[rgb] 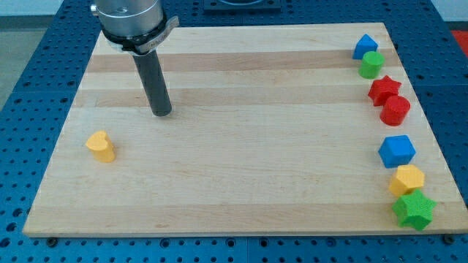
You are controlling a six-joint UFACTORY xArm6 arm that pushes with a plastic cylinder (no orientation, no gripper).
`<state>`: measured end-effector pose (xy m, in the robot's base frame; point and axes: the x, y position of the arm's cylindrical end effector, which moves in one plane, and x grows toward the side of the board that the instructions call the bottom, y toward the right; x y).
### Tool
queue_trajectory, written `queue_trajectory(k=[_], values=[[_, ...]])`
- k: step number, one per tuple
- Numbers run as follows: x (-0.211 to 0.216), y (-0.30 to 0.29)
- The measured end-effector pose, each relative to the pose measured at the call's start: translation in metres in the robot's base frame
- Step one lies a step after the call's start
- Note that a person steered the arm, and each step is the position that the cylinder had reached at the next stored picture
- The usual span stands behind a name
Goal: Push the yellow heart to the bottom left corner of the board
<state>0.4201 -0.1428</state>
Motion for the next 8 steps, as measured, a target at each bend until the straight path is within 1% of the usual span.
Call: queue_trajectory(k=[1,2,3,4,5,7,8], values=[[0.044,-0.033],[0.050,-0.037],[0.094,-0.054],[0.093,-0.054],[0.043,-0.109],[0.045,-0.113],[0.080,-0.120]])
